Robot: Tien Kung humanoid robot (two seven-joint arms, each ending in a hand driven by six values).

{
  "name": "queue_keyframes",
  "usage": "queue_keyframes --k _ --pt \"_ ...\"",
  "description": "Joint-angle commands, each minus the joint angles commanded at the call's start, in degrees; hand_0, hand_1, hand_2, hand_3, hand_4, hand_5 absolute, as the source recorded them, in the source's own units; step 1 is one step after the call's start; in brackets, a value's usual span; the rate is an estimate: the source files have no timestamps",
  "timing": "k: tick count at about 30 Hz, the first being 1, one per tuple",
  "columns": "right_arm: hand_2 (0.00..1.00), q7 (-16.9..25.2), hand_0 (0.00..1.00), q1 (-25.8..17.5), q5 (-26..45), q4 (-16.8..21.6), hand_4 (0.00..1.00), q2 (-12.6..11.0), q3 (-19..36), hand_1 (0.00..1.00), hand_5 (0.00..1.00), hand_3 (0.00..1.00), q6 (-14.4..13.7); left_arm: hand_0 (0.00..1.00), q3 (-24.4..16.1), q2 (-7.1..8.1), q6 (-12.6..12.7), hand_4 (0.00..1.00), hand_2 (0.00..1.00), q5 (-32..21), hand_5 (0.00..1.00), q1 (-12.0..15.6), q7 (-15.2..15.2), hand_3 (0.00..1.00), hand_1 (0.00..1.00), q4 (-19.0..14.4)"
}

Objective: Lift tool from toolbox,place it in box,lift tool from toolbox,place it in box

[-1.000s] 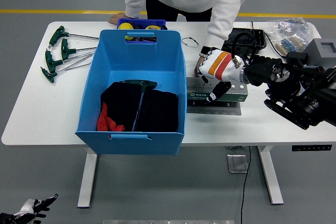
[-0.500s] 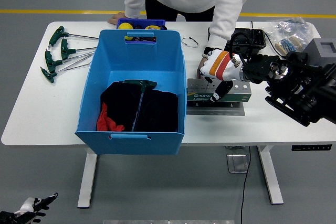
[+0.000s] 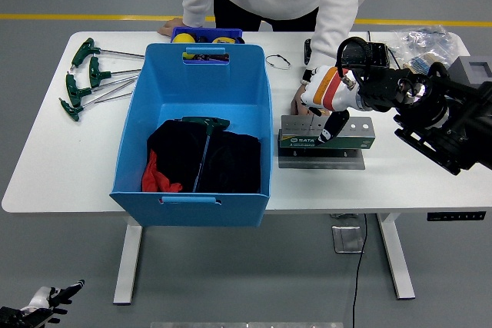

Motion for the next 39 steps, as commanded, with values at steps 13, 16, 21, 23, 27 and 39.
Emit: queue_keyframes --k 13,16,21,23,27,39 --pt "0.317 1.1 0.564 0.0 0.0 0.3 0.998 -1.0 1.1 0.283 0.830 0.323 2.2 0.641 0.5 0.02 0.3 0.747 0.707 -0.7 0.672 0.2 -0.2 0.726 0.672 0.0" --pt "0.317 1.3 0.564 0.0 0.0 0.4 0.998 -1.2 1.2 0.283 0.830 0.323 2.5 0.641 0.5 0.02 0.3 0.747 0.707 -0.7 0.672 0.3 -0.2 0.726 0.672 0.0" --pt "0.222 1.5 0.434 0.0 0.0 0.4 0.998 -1.3 1.1 0.200 0.834 0.226 2.4 0.641 0.5 0.00 0.3 0.748 0.706 -0.7 0.673 0.4 -0.2 0.726 0.670 0.0" --pt "0.186 1.6 0.334 0.0 0.0 0.4 0.998 -1.3 1.0 0.158 0.836 0.180 2.2 0.640 0.5 0.00 0.3 0.747 0.706 -0.7 0.672 0.4 -0.2 0.725 0.668 0.0" --pt "0.186 1.8 0.334 0.2 0.0 0.5 0.998 -1.4 0.9 0.158 0.836 0.180 1.7 0.640 0.4 0.04 0.3 0.747 0.706 -0.7 0.672 0.4 -0.2 0.725 0.668 0.1" --pt "0.097 3.0 0.156 1.7 2.3 1.6 0.976 -2.0 -0.8 0.072 0.785 0.082 -1.6 0.630 0.0 0.14 0.4 0.747 0.702 -0.4 0.672 1.0 -0.3 0.724 0.664 0.2"
